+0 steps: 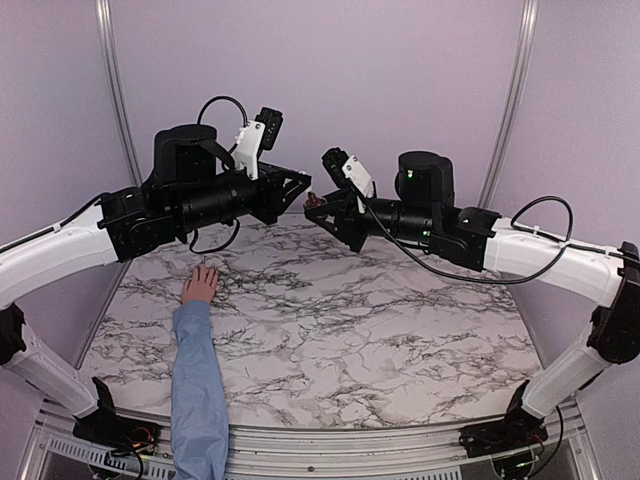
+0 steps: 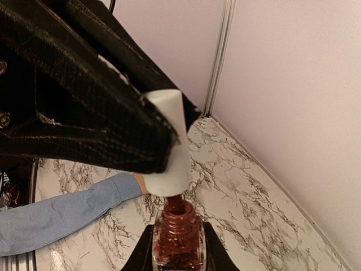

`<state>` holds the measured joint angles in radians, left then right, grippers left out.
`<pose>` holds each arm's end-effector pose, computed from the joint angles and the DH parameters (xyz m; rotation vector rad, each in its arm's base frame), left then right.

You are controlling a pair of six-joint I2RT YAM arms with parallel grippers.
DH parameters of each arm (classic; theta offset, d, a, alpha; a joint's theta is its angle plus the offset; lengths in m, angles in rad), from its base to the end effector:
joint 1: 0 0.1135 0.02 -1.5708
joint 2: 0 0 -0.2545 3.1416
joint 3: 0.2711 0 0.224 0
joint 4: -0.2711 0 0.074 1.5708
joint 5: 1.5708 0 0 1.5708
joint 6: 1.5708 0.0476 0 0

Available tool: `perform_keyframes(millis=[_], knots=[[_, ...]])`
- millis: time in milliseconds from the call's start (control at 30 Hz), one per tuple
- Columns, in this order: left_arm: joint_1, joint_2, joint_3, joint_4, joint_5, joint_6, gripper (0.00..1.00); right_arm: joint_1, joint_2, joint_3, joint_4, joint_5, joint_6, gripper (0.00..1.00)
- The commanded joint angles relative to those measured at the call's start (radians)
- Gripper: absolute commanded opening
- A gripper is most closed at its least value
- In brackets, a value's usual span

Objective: Paint the nails
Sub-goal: Unscrew the nail polish bottle.

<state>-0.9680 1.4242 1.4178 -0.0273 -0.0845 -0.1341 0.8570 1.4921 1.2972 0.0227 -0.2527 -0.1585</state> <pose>0.1849 -0.2616 0.4198 0.6102 1.5452 -0.7805 0.2147 0.2660 0.3637 -1.0341 1.4665 0.7265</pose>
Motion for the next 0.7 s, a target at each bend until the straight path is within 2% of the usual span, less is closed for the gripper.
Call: perform_keyframes(millis=[0, 267, 667], knots=[[-0.003, -0.033, -0.011, 0.010, -0.040, 0.019, 0.00, -0.009, -0.011, 0.015, 0.016, 0.029, -0.005, 0.00], [-0.003, -0.038, -0.015, 0.018, -0.045, 0.018, 0.00, -0.009, -0.007, 0.017, 0.016, 0.023, -0.007, 0.00], [-0.003, -0.048, -0.039, 0.081, 0.021, -0.005, 0.00, -0.010, -0.002, 0.023, 0.008, 0.015, -0.012, 0.00]])
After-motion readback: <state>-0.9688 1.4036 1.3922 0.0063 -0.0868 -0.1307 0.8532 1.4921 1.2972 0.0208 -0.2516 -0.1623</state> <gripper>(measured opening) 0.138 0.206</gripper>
